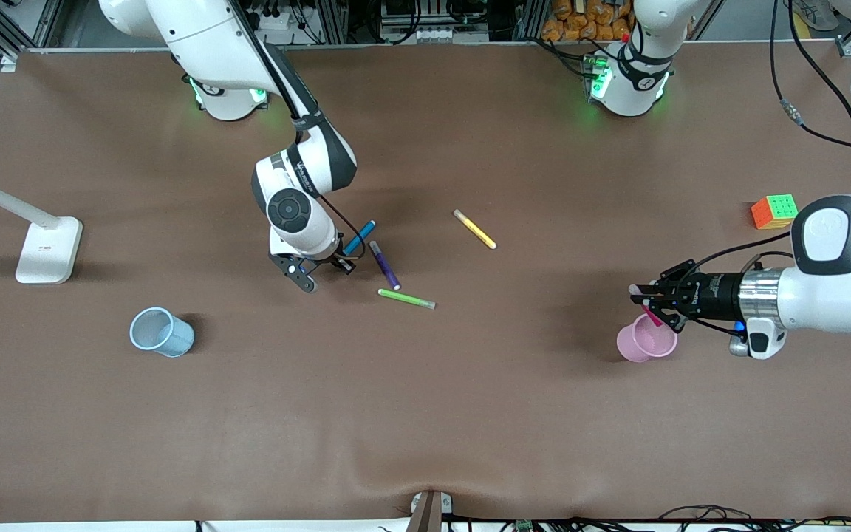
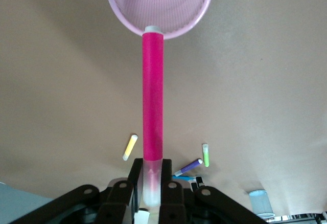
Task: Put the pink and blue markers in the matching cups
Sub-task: 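Drop the pink marker into the pink cup while the right gripper lifts the blue marker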
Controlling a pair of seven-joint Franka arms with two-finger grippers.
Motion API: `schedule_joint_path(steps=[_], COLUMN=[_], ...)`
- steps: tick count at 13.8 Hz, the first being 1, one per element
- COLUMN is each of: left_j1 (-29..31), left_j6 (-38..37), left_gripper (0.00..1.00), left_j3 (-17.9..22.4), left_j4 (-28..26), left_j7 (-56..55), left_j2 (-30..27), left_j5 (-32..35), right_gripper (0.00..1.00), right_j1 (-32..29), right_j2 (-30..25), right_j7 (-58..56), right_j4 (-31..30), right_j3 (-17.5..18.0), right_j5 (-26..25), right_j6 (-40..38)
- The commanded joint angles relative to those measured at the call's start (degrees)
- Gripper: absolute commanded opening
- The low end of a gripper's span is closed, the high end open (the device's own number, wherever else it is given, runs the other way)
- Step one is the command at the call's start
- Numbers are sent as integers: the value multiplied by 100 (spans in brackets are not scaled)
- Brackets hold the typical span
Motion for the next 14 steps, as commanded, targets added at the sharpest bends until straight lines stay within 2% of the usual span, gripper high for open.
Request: schedule_joint_path(steps=[1, 3, 4, 10, 14], left_j1=[42, 16, 7, -11, -11], left_j6=[23, 128, 198, 277, 348], left_gripper=[0, 0, 0, 0, 0], left_j3=[85, 235, 296, 437, 551], left_j4=[2, 19, 19, 28, 28], left_j7=[257, 363, 450, 583, 828], left_j2=[54, 195, 222, 406, 442], left_j5=[-132, -201, -237, -448, -457], right_gripper=[37, 9, 0, 0, 0], right_j1=[133, 160, 160, 11, -419], right_j2=[20, 29, 29, -225, -577], right_j7=[94, 103, 103, -2, -441], right_j4=[-167, -159, -159, -97, 358], right_j3=[-44, -44, -44, -79, -105], right_j5=[72, 72, 72, 72, -6], right_j6=[246, 290, 272, -289, -1491])
